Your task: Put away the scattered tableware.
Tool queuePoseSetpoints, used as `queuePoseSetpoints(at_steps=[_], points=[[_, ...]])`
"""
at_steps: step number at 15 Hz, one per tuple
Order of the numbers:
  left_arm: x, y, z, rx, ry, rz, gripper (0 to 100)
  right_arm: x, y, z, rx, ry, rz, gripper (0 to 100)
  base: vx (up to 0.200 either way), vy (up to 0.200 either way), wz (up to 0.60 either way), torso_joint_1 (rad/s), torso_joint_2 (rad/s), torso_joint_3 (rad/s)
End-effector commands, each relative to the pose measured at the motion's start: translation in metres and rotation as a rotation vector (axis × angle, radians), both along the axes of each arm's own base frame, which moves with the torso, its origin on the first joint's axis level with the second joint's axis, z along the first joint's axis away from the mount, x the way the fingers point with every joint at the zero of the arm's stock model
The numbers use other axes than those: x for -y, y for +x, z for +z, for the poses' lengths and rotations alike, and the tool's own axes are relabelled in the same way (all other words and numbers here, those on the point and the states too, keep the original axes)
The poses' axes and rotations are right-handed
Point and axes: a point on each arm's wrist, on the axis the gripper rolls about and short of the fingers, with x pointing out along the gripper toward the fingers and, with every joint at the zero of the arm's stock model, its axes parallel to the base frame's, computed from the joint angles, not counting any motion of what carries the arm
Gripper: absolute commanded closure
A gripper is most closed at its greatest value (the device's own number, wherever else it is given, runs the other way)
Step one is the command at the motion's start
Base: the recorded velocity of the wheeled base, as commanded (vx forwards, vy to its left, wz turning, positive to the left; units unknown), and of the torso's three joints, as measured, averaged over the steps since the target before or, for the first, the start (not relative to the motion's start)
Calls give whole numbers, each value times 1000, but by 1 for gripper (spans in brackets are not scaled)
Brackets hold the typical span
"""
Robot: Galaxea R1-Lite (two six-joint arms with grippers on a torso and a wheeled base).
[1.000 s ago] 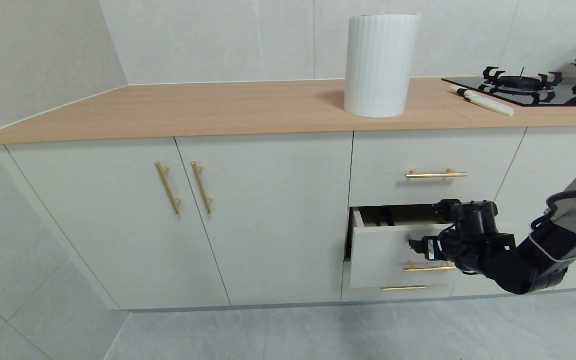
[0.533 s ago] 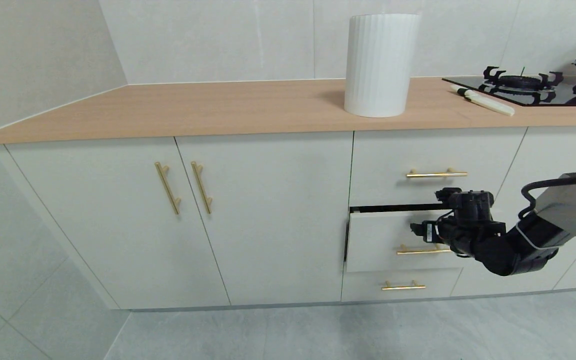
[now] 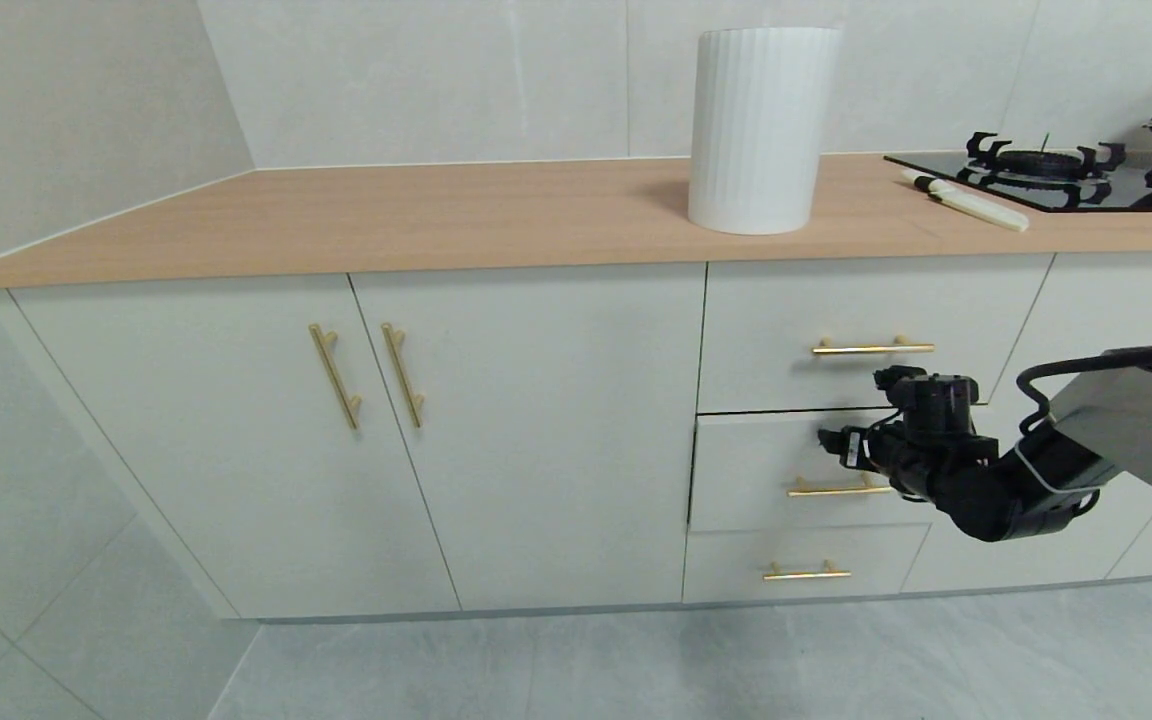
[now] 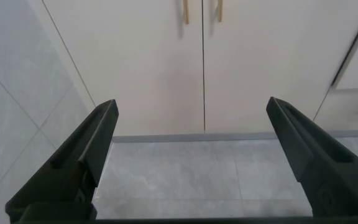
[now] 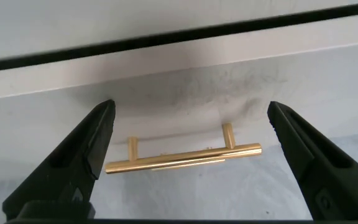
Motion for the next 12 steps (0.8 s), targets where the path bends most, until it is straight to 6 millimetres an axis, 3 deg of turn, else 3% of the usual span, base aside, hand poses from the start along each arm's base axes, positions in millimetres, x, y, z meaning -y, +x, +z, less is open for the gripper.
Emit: queuePoseSetpoints(at_steps=[1, 8, 10, 12], points=[[0, 0, 0, -1, 0, 2, 0, -1, 3, -4, 14, 2, -1, 0, 0, 0, 0, 0, 0, 0], [0, 0, 0, 1, 0, 0, 0, -1, 13, -1, 76, 29, -48, 0, 0, 0, 0, 0, 0, 0], [0, 0, 0, -1, 0, 0, 0, 0, 5, 9, 79, 30, -48, 0, 0, 0, 0, 0, 0, 0], [0, 0, 0, -1, 0, 0, 0, 2, -13, 32, 97, 33, -46, 0, 0, 0, 0, 0, 0, 0]])
